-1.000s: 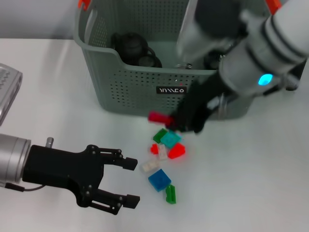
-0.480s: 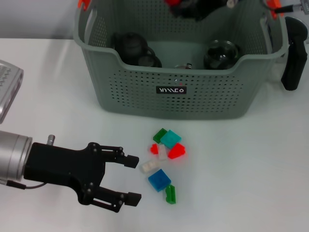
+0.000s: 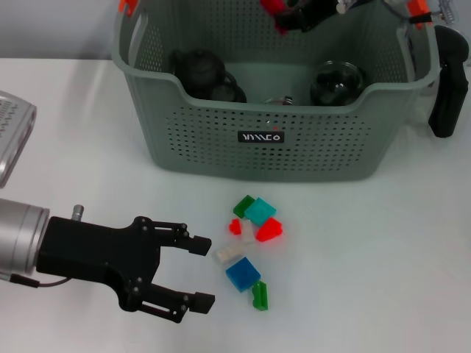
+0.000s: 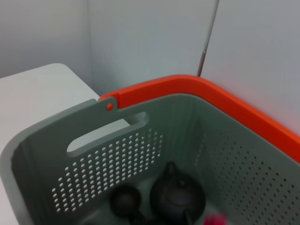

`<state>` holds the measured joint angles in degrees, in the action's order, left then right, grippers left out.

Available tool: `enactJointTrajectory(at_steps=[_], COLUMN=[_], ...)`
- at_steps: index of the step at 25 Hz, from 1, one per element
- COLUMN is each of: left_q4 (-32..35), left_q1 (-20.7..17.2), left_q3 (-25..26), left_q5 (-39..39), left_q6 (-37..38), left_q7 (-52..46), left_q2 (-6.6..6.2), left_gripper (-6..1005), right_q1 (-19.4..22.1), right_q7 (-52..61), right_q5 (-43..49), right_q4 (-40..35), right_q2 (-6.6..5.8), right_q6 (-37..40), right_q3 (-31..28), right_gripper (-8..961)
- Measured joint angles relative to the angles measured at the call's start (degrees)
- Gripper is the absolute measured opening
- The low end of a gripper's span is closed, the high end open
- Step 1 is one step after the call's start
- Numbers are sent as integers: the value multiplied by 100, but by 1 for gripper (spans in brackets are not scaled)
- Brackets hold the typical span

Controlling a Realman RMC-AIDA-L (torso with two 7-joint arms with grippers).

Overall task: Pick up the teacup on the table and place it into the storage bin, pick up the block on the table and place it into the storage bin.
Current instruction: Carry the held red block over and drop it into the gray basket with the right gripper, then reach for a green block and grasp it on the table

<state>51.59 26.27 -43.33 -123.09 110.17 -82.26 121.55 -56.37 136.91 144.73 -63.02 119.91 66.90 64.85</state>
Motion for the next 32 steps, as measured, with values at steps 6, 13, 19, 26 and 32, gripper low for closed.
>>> enactJointTrajectory(at_steps=[6,13,19,26,32], left_q4=[0,0,0,0,0], left_q1=[-4,-17,-24,-31,-35], left_q3=[9,33,24,5,0], left_q5=[-4,14,-3,-6,-13], left_q6=[-20,-24,-26,-28,-31], left_q7=[0,-3,-6,1,5], left_q2=[0,0,0,-11,-18], left_gripper=[844,844,844,845,845], right_q1=[41,433,726,958,1040], right_q7=[2,-193,-607,-739,-628], right_q5=[-69,-957,-1576,-1029,-705], right_q4=[-95,-904,-1502,-1555,-1190], right_q2=[7,-35,-107,7,40], right_q6=[-34,868,2838,3932,3892], right_q3=[-18,-40,10,407,1287], right_gripper=[269,642,844,939,926])
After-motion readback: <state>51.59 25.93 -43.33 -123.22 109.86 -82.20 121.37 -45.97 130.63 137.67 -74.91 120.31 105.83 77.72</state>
